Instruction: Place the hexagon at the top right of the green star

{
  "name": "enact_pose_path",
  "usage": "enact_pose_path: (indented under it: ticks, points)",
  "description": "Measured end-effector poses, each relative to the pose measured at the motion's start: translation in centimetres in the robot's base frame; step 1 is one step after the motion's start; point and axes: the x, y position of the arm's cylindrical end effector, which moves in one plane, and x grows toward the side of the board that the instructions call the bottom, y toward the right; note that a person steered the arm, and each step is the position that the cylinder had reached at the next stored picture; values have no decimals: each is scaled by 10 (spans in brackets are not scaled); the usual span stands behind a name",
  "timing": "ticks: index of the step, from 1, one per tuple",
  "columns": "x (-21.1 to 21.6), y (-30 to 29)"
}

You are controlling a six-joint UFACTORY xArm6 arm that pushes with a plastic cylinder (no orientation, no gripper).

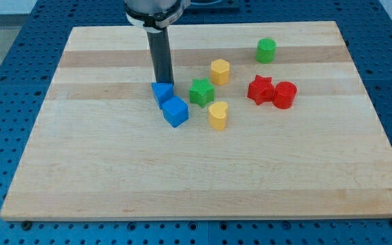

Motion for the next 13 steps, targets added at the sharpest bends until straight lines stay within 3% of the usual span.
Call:
enact_pose_path:
  ticks: [2,4,7,9,13]
  points:
    - [-49,-1]
    - [-74,51]
    - [-67,143]
    - [-29,146]
    - [-34,124]
